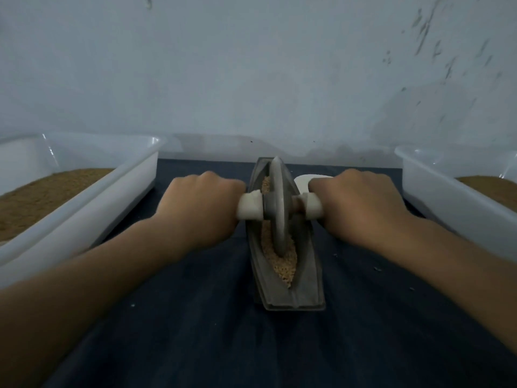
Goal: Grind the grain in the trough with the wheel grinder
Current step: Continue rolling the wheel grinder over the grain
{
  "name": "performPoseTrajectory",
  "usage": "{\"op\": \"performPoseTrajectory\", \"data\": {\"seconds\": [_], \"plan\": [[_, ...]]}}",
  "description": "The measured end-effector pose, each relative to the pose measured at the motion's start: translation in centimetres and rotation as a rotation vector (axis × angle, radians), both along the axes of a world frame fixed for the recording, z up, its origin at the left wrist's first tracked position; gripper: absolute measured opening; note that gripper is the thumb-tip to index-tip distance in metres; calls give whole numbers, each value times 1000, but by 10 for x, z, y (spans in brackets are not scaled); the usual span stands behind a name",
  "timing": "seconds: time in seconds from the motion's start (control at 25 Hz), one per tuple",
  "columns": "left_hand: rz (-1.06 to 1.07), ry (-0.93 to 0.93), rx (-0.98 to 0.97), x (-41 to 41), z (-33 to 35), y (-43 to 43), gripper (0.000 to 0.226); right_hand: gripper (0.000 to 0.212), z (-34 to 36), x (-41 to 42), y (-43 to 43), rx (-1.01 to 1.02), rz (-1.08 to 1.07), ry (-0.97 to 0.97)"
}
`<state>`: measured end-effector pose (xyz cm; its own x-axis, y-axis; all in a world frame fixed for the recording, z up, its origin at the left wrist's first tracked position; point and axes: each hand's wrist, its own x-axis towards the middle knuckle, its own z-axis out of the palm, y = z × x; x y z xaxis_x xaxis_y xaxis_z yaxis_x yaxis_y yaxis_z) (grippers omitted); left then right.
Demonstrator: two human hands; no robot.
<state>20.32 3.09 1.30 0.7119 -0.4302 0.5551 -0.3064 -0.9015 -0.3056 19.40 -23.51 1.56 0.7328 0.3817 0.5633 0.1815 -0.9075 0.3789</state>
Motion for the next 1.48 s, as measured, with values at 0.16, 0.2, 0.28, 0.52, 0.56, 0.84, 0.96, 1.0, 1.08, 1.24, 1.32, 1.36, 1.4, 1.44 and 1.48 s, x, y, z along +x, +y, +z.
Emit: {"op": "performPoseTrajectory", "data": {"seconds": [0.16,0.2,0.28,0.52,0.56,0.84,0.96,1.0,1.08,1.24,1.32,1.36,1.4,1.44,1.48], "plan": [[119,19,-72,18,11,-19,8,20,12,22,19,137,-75,99],[146,61,-60,24,18,-28,6,16,16,26,22,170,-147,196],[122,129,-29,28,22,-28,5,18,16,29,15,152,-134,217],[3,1,12,0,2,14,16,30,-4,2,-4,36,48,-127],[66,14,-21,5,2,6,13,23,-4,12,4,70,-9,-94],[67,33,-47,10,8,0,15,19,15,11,8,40,-38,100],[-32,-134,10,-2,2,8,30,36,0,-14,-1,55,14,-107],[13,-91,8,1,1,4,26,34,-3,-11,3,83,-15,-62],[134,1,-22,18,10,-15,8,18,7,13,19,161,-127,50],[165,186,-20,33,30,-24,14,12,23,32,24,195,-161,267],[51,89,17,12,17,-9,12,30,10,6,8,99,-18,107],[-8,27,31,4,11,-4,22,39,4,-6,2,91,27,2],[-23,-21,38,-1,9,-2,30,42,1,-9,0,74,42,-74],[-7,-22,43,1,10,-2,29,41,0,-8,3,69,29,-33],[37,7,34,6,9,-6,20,34,-3,-2,7,80,-5,-8]]}}
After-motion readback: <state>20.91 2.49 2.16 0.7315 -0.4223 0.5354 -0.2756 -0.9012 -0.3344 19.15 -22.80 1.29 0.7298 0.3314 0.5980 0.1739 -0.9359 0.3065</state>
